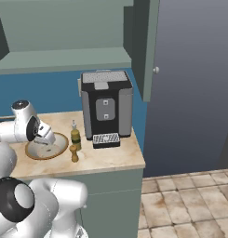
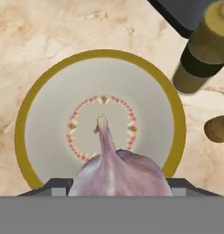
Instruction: Retrieve the bottle and the shaker from the cabinet and place them next to the mixing bowl on the counter. Then add garlic from the fridge to the mixing bowl.
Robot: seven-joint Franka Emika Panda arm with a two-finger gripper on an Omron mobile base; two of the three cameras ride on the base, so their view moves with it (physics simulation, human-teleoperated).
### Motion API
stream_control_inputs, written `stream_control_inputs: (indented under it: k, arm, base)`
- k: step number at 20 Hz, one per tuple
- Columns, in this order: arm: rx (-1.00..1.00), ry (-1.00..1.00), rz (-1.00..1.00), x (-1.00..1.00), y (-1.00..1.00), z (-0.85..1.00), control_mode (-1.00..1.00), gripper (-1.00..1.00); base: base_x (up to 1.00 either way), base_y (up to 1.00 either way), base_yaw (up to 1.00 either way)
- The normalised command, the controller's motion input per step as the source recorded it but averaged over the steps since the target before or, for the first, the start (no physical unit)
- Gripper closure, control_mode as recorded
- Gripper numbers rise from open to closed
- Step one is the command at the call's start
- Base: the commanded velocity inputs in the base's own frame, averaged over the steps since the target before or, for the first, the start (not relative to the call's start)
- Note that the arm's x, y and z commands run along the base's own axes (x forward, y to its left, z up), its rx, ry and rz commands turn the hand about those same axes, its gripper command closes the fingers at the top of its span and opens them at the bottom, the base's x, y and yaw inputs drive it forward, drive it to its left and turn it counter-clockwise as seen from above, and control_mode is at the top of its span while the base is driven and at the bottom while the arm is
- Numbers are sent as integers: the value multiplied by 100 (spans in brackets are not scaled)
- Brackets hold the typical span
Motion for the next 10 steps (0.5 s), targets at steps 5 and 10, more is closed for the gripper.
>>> stream_control_inputs:
  k: [5, 10]
  arm:
    - [0, 0, 0, 7, 5, -52, -100, 100]
    - [0, 0, 0, 0, 21, -26, -100, 100]
  base:
    - [0, 0, 0]
    - [0, 0, 0]
